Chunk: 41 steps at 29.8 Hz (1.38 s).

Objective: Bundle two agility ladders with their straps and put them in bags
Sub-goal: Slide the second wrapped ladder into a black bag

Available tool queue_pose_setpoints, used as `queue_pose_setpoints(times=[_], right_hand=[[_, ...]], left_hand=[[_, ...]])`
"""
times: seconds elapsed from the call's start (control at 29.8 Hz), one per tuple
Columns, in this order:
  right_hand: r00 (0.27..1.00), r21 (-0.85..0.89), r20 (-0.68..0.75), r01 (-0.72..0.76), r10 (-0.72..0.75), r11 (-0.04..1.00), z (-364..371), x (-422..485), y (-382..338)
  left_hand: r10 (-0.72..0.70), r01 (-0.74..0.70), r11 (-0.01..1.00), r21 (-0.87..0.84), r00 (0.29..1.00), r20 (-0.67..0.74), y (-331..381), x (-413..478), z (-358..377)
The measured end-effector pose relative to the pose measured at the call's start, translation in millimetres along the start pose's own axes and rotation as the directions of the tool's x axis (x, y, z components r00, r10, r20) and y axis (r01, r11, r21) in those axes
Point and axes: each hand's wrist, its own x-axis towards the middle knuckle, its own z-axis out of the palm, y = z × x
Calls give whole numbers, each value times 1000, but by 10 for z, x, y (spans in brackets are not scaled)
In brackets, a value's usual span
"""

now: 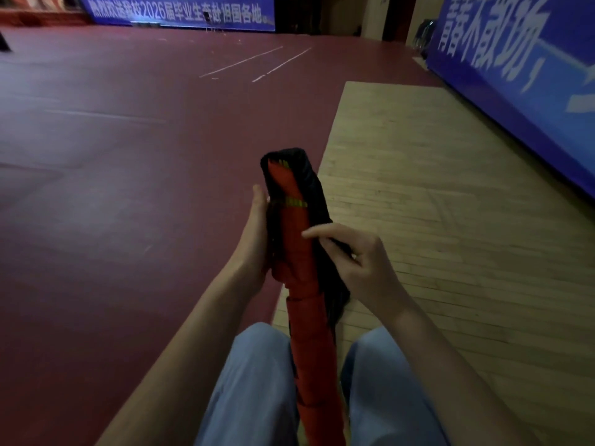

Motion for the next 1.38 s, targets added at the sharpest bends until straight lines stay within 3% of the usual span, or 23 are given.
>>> queue_pose_setpoints(times=[0.1, 0.2, 0.3, 0.4, 0.47, 0.54, 0.64, 0.81, 0.97, 1.14, 1.28, 1.38], right_hand=[[989, 81, 108, -105, 96, 991, -12, -77, 2], [968, 158, 184, -201, 171, 967, -51, -55, -54], [965, 109, 41, -261, 258, 959, -154, 129, -117], [949, -68, -190, -270, 253, 961, -215, 408, -163], [925, -160, -272, -314, 264, 936, -248, 638, -137], [926, -183, -198, -358, 322, 916, -245, 846, -109], [907, -19, -73, -417, 414, 909, -175, 1026, -55], [946, -5, -195, -264, 258, 964, -93, 1160, 20], [981, 45, -194, -20, 28, 999, -33, 1007, 39], [994, 180, -108, 19, 1, 983, -29, 829, 9], [999, 199, -34, 30, -24, 979, -46, 661, -21], [999, 234, 14, 29, -34, 972, -46, 509, -29]], left_hand=[[-83, 88, 995, 55, 993, -87, 108, 112, -30], [-19, 38, 992, 123, 988, -151, 69, 156, 29], [81, -68, 995, 76, 978, -190, -59, 121, 123], [121, -123, 992, 3, 977, -174, -142, 119, 193], [161, -157, 987, 40, 975, -154, -166, 117, 229], [216, -207, 975, 80, 967, -133, -209, 108, 259], [264, -253, 962, 102, 958, -113, -242, 81, 282], [286, -274, 951, 142, 955, -79, -311, 79, 225], [211, -210, 976, -50, 978, 0, -344, 65, 159], [59, -77, 961, -266, 995, -75, -199, 108, 52], [-25, 14, 986, -165, 998, -65, -30, 217, -53], [20, -18, 995, -96, 1000, 13, 9, 248, -13]])
